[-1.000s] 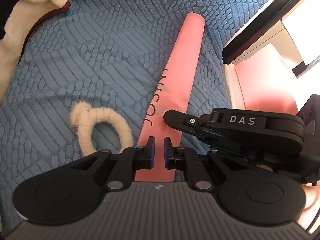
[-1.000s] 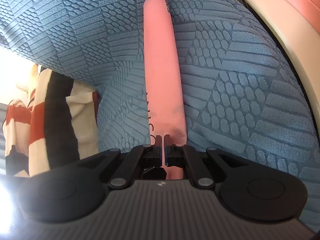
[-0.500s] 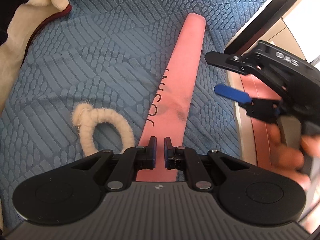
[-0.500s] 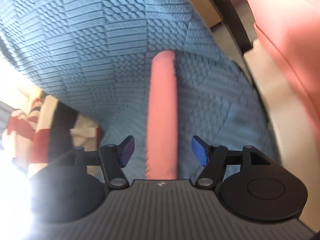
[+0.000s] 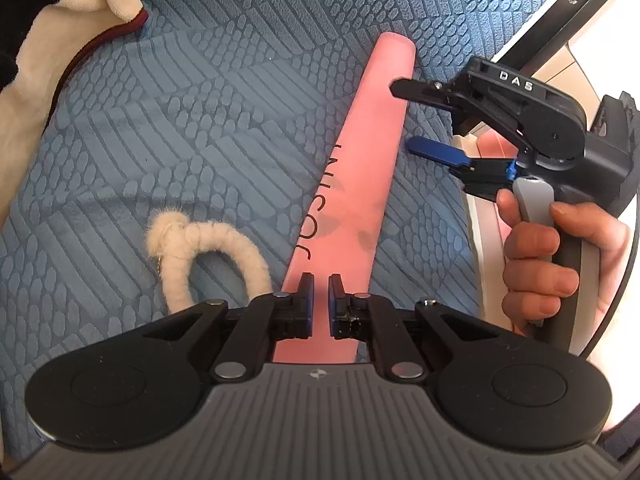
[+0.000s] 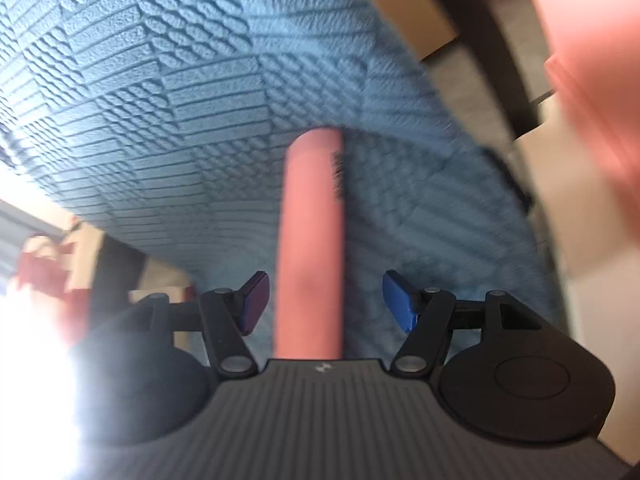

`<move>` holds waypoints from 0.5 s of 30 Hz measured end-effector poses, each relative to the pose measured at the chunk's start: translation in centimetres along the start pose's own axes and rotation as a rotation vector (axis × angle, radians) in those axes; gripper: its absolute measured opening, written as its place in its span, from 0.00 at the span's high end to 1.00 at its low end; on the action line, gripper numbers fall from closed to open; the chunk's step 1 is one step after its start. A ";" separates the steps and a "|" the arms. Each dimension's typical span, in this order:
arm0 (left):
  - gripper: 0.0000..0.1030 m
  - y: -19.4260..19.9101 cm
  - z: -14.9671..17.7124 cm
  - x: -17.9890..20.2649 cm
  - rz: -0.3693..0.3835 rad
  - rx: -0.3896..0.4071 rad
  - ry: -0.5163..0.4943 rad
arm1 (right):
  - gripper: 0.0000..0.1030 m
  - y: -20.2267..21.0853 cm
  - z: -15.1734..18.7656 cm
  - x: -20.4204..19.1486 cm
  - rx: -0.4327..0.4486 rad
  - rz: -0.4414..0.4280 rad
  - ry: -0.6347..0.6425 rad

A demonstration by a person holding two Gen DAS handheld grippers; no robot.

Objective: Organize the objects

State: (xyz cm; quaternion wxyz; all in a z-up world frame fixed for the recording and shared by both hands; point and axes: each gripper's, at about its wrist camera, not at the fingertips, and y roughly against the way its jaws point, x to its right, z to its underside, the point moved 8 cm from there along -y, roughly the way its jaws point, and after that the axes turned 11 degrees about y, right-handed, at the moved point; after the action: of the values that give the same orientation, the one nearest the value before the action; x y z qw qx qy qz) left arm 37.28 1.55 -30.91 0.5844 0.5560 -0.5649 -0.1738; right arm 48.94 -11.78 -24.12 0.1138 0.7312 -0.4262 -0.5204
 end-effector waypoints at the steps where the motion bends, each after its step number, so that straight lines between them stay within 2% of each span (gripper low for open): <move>1: 0.90 0.0 0.0 0.0 0.001 0.001 0.001 | 0.36 -0.2 0.2 -0.1 -0.012 -0.022 -0.007; 7: 0.90 0.0 -0.2 -0.1 0.003 0.006 0.008 | 0.36 -0.4 1.1 -1.7 -0.042 -0.189 -0.048; 15: 0.90 0.0 -0.2 -0.3 0.008 0.009 0.020 | 0.36 1.1 1.7 -3.4 -0.047 -0.261 0.002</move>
State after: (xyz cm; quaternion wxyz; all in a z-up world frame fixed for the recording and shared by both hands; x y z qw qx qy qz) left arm 37.41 1.92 -31.03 0.5882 0.5580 -0.5620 -0.1637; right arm 46.60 -9.42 -21.93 0.0625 0.7782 -0.3150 -0.5398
